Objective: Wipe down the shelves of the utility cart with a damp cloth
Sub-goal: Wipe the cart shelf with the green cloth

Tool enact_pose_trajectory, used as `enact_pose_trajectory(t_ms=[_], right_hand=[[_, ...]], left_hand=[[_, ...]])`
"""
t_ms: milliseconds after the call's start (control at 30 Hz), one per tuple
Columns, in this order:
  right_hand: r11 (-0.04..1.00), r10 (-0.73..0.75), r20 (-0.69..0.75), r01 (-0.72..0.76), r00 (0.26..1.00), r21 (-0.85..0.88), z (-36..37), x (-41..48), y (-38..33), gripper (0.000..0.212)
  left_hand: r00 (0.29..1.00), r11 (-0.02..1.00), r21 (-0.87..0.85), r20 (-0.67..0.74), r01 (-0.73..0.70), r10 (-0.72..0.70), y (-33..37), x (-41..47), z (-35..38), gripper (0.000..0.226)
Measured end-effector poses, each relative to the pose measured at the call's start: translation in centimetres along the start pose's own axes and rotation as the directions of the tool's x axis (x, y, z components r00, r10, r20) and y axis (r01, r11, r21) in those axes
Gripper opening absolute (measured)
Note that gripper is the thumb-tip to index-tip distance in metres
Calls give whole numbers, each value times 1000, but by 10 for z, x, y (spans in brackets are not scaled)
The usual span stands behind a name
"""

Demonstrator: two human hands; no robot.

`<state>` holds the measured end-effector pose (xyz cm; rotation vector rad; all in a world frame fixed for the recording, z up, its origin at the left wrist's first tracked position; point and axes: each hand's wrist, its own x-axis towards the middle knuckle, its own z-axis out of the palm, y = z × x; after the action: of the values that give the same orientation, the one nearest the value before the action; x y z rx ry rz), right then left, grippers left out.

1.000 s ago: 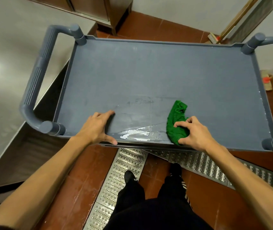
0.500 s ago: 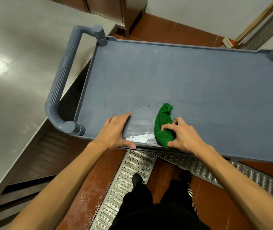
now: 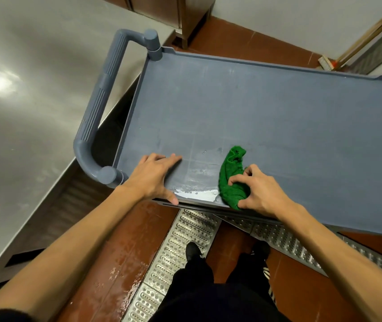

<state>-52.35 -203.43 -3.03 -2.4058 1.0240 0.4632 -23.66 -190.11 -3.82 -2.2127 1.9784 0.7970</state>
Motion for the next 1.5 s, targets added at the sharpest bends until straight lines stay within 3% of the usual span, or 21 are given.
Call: enact_pose_trajectory(t_ms=[267,633,800,1033,1100,1200,1300,1367,1433,1500], right_hand=[[993,-111,5,111,994,-50,5,31,-50,57],[992,-123,-154,124,980,-7,27,63,-121,58],[990,-127,-172,136,977,40,29,63,-119,55],[946,-89,-183,141,979,292,18,44,-106,56],[896,-80,-197,157,977,415,10,40,-104,56],[806,-87,-208,192,974,561,-7,28,-111,56],[720,-158,-180,237,971,652,-25,11,-125,58],[656,-242,-162,284,957,699,-35,-1,-135,48],[575,-326,-144,317,934,754,-42,-13,-146,37],[508,-403,-127,337,907,792,-42,-25,-158,29]], left_hand=[[999,995,-95,-10,37,-38,0,-3,3,147],[998,991,-133,-51,18,-25,-2,-4,8,157],[997,986,-166,-62,24,-35,2,-9,7,152],[963,868,-495,-213,37,-163,23,-44,29,135],[929,783,-620,-257,53,-266,32,-54,32,126],[863,567,-824,-275,16,-423,50,-68,33,109],[830,299,-944,-278,-141,-484,70,-81,32,98],[796,144,-959,-282,-243,-535,87,-92,31,97],[761,-93,-940,-205,-329,-615,104,-106,29,103],[769,-375,-812,-133,-446,-626,120,-119,30,102]])
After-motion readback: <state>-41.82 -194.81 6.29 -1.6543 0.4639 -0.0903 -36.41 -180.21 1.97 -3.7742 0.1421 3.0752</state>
